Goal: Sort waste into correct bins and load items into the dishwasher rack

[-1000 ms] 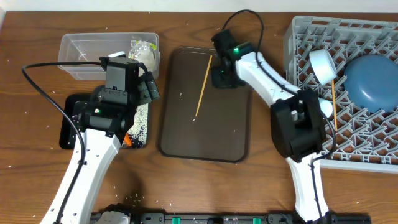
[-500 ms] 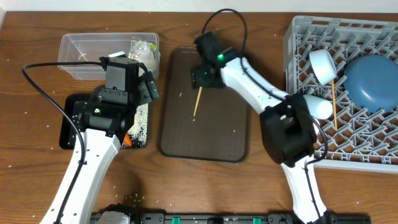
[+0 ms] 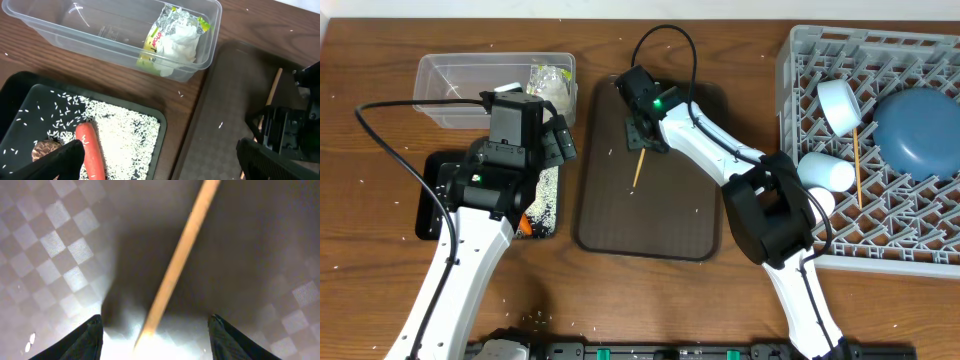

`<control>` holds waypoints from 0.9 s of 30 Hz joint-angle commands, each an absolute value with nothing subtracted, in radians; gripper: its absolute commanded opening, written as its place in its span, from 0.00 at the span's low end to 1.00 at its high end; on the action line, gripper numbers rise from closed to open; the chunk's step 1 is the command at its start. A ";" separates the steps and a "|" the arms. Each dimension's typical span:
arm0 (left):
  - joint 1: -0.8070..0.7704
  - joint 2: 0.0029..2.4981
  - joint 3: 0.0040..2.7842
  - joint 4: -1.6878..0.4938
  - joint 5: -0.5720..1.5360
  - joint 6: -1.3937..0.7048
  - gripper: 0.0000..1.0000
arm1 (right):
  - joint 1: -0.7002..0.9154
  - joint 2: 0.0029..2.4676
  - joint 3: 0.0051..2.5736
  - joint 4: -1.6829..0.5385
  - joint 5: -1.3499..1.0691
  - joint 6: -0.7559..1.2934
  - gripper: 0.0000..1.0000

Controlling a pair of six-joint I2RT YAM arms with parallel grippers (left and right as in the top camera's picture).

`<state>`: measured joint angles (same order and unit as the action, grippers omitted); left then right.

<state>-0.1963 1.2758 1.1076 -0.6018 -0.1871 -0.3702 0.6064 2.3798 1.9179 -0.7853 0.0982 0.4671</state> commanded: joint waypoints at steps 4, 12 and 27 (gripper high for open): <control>-0.192 1.281 1.121 -0.602 -0.199 -0.379 0.98 | 0.602 2.389 1.953 -0.866 0.060 0.450 0.58; -0.192 1.281 1.121 -0.602 -0.199 -0.379 0.98 | 0.535 2.389 2.000 -1.053 0.044 0.401 0.49; -0.192 1.281 1.121 -0.602 -0.199 -0.379 0.98 | 0.438 2.403 2.000 -1.018 -0.094 0.173 0.28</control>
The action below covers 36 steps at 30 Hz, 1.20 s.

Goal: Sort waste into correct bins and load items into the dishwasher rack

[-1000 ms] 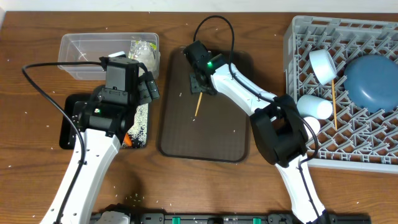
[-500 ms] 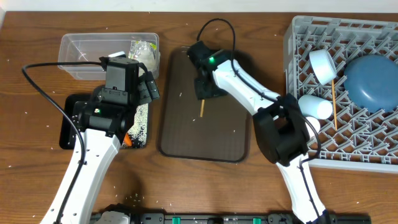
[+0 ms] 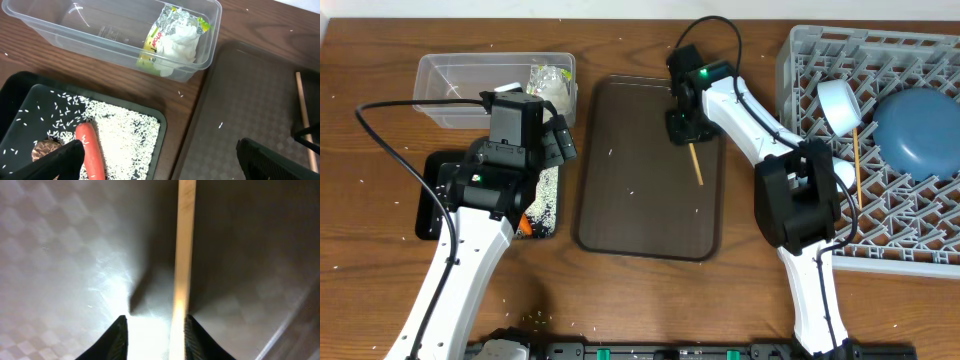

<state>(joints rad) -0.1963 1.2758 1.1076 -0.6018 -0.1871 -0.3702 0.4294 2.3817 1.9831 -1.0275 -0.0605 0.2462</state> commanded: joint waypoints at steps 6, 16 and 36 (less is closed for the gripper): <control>-0.192 1.281 1.121 -0.602 -0.200 -0.379 0.98 | 0.441 2.465 2.000 -1.025 -0.094 0.167 0.19; -0.192 1.281 1.121 -0.602 -0.200 -0.379 0.98 | 0.430 2.469 2.000 -1.029 -0.033 0.162 0.01; -0.192 1.281 1.121 -0.602 -0.199 -0.379 0.98 | 0.388 2.223 2.035 -1.093 -0.034 0.148 0.01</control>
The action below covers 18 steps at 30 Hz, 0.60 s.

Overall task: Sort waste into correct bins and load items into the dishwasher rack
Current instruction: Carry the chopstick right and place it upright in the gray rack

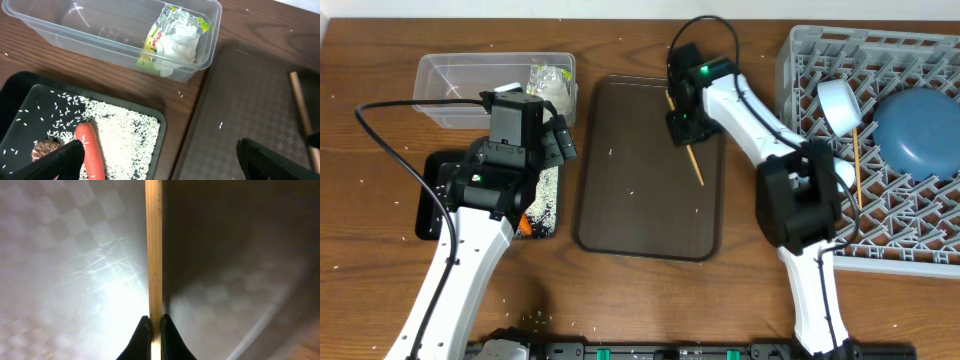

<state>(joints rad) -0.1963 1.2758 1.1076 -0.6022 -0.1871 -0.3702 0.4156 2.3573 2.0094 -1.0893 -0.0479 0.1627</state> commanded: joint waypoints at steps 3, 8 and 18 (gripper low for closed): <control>-0.192 1.281 1.121 -0.602 -0.199 -0.379 0.98 | 0.361 2.143 2.035 -1.116 -0.034 0.148 0.01; -0.192 1.281 1.121 -0.602 -0.199 -0.379 0.98 | 0.280 2.014 2.035 -1.193 -0.033 0.139 0.01; -0.192 1.281 1.121 -0.602 -0.199 -0.379 0.98 | -0.027 1.857 2.035 -1.408 -0.025 0.060 0.01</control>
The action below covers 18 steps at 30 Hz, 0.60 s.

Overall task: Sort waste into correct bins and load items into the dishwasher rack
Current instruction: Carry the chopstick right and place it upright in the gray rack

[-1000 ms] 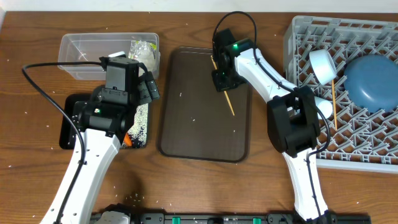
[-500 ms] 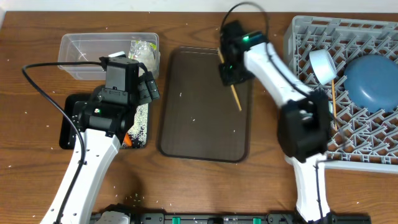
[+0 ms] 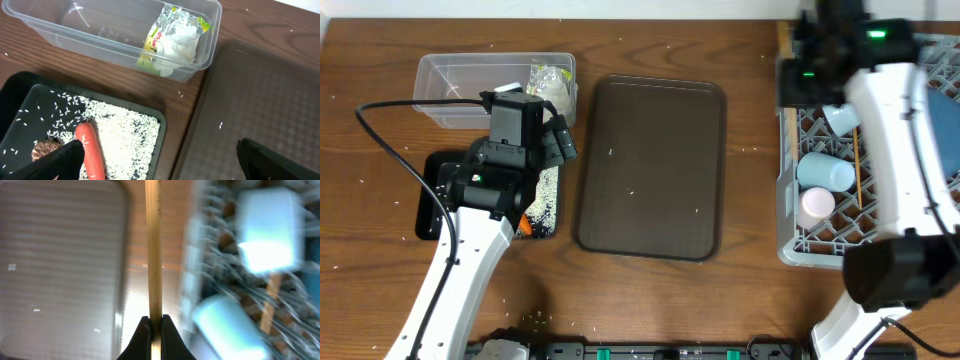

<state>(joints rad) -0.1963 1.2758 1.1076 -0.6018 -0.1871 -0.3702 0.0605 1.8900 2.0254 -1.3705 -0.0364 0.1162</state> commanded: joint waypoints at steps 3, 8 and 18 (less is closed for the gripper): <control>-0.192 1.281 1.121 -0.602 -0.199 -0.379 0.98 | -0.107 1.857 2.033 -1.462 -0.017 0.040 0.01; -0.192 1.281 1.121 -0.602 -0.199 -0.379 0.98 | -0.222 1.859 2.002 -1.529 0.062 0.039 0.01; -0.192 1.281 1.121 -0.602 -0.199 -0.379 0.98 | -0.301 1.859 1.900 -1.532 0.111 0.038 0.01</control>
<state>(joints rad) -0.1963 1.2758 1.1076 -0.6018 -0.1871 -0.3702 -0.2985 1.8782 1.9385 -1.5337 0.0772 0.0551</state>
